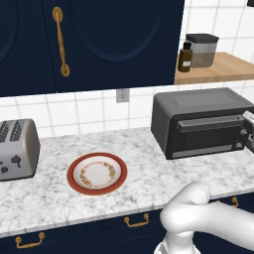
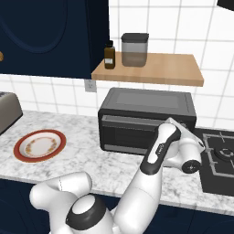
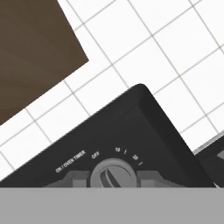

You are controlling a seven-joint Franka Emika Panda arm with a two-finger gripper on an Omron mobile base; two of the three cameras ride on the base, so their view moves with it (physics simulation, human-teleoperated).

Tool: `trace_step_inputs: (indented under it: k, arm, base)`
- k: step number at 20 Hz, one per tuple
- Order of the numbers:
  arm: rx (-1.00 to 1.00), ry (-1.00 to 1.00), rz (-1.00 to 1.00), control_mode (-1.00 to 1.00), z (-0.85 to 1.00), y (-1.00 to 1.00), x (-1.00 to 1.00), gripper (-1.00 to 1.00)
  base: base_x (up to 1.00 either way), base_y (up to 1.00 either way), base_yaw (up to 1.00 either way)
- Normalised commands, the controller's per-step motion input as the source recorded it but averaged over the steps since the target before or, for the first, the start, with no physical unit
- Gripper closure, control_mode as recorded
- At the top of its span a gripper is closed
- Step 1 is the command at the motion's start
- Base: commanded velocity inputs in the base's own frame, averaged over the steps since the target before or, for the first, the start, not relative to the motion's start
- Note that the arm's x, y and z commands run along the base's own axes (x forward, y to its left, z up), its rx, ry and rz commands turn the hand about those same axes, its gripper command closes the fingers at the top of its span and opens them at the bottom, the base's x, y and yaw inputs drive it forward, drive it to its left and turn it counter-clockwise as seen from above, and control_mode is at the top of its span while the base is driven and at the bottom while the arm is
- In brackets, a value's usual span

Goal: Pick up the kebab skewer and baguette bread, and place them inside the toaster oven. Close the toaster oven door and start by setting the timer.

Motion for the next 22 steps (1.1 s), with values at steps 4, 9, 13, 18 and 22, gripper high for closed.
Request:
trace_step_inputs:
  k: [4,9,13,18,22]
  arm:
    - [0.04,0.00,0.00,-1.00,0.00,0.00,0.00,1.00]
    - [0.15,0.00,0.00,-1.00,0.00,0.00,0.00,1.00]
    - [0.27,-0.02,-0.04,-1.00,0.00,0.00,0.00,1.00]
    - [0.32,-0.04,-0.05,-1.00,0.00,0.00,0.00,1.00]
    - [0.33,-0.06,-0.08,-1.00,0.00,0.00,0.00,1.00]
  base:
    - [0.00,0.00,0.00]
    - [0.00,0.00,0.00]
    - [0.00,0.00,0.00]
    - [0.00,0.00,0.00]
    - [0.00,0.00,0.00]
